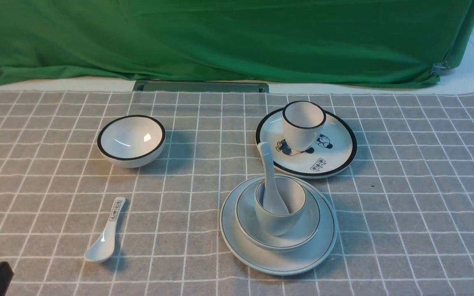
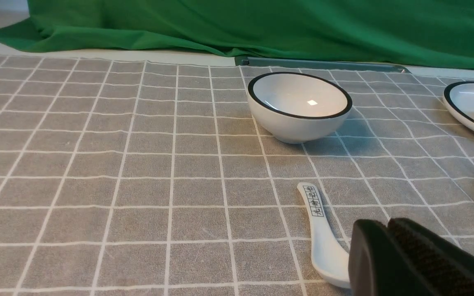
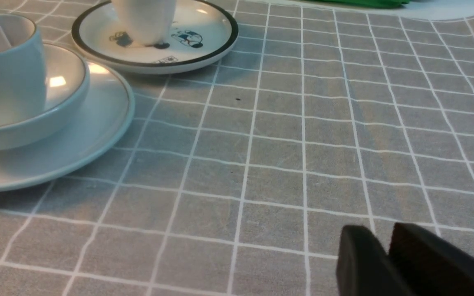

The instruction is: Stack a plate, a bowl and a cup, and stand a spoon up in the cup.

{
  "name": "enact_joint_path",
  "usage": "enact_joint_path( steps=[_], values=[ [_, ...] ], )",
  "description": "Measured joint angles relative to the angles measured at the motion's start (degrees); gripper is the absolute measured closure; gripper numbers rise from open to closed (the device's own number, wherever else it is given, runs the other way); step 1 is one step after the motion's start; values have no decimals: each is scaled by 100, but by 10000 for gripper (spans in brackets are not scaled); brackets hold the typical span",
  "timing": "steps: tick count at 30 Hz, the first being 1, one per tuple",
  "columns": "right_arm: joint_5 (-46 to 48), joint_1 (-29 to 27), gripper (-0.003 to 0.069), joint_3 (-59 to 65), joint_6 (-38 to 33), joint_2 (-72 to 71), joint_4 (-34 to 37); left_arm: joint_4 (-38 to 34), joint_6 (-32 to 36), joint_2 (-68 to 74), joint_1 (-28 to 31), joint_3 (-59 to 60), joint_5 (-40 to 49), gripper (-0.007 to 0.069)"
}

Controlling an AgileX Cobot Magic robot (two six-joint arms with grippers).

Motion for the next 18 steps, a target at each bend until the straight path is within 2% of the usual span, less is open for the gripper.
enact_joint_path(
  steps=[18],
  values=[
    [0,0,468,0,-6,0,4,39,0,0,-2,0,-48,608]
  ],
)
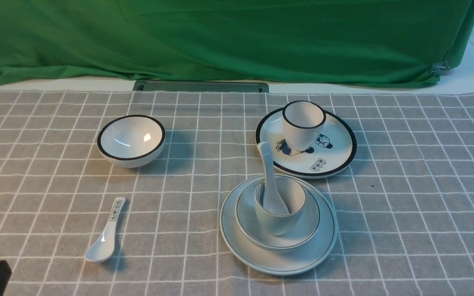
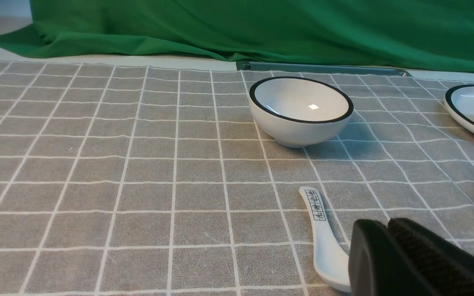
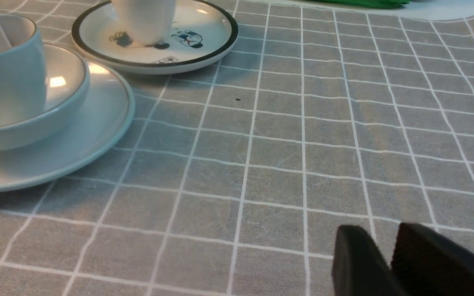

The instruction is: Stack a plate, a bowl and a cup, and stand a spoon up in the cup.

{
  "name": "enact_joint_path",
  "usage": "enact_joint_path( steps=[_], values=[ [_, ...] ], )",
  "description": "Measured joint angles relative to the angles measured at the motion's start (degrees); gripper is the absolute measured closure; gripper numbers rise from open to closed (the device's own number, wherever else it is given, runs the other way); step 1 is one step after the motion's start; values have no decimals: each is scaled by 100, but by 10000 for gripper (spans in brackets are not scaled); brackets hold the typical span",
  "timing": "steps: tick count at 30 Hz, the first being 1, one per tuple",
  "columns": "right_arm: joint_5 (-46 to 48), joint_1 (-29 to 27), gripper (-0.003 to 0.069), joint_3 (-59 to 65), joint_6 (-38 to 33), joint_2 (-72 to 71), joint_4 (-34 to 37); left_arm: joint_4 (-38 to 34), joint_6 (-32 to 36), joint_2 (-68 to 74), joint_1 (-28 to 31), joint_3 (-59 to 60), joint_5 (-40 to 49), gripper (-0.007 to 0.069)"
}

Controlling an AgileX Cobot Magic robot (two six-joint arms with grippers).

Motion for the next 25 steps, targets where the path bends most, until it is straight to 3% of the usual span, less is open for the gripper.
enact_joint_path(
  steps=[25],
  values=[
    [0,0,424,0,0,0,2,5,-3,0,0,0,-11,608]
  ],
)
